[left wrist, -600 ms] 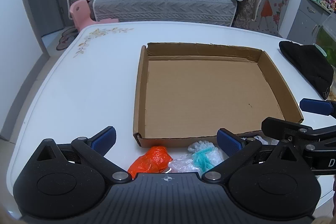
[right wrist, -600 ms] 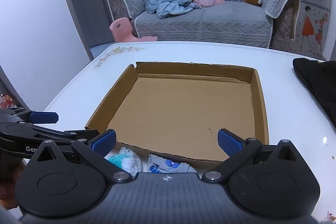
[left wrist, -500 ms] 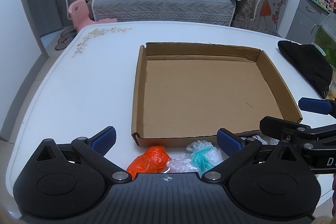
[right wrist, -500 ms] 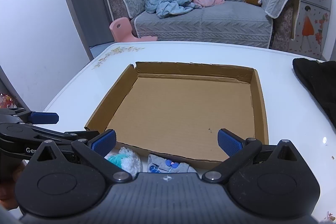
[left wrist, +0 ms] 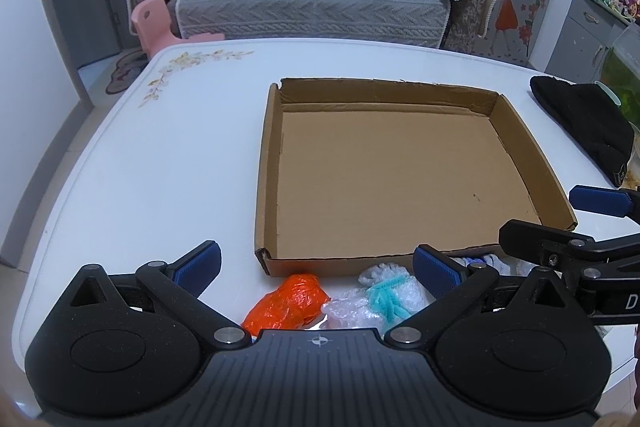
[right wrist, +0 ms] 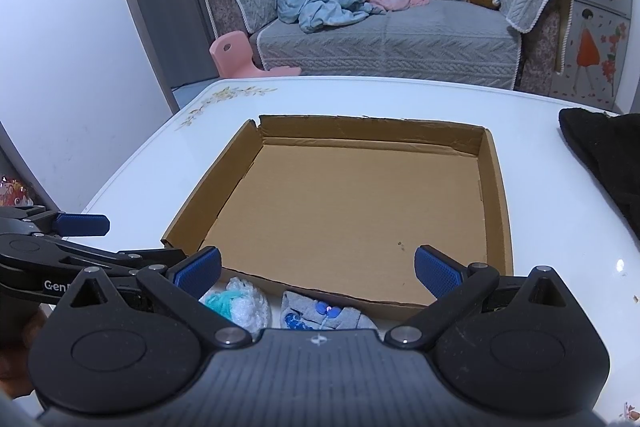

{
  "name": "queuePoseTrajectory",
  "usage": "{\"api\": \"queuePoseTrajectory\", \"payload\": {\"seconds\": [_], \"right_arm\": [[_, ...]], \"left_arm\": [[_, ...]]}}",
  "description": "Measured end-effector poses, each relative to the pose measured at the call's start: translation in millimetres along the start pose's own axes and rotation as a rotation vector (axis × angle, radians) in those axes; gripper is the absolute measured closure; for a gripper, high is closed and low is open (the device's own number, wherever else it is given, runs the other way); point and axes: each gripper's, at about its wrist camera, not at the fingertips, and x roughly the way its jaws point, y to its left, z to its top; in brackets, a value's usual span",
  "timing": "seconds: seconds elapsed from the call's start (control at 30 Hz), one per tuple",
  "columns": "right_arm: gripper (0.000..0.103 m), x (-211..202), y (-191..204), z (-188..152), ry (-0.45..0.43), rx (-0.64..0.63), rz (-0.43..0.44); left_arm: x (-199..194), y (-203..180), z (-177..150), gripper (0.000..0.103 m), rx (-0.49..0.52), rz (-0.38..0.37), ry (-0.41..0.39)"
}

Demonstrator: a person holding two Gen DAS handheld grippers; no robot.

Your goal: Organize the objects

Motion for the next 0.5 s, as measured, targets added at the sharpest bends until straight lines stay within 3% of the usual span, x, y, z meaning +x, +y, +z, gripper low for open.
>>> {"api": "queuePoseTrajectory", "payload": {"seconds": [0.5], "right_arm": [[0.000,-9.4,-18.4,-1.2,0.010,0.009,-0.013]], "left_arm": [[-10.8,14.0,-11.2,0.001,0.028,0.024,-0.009]]}}
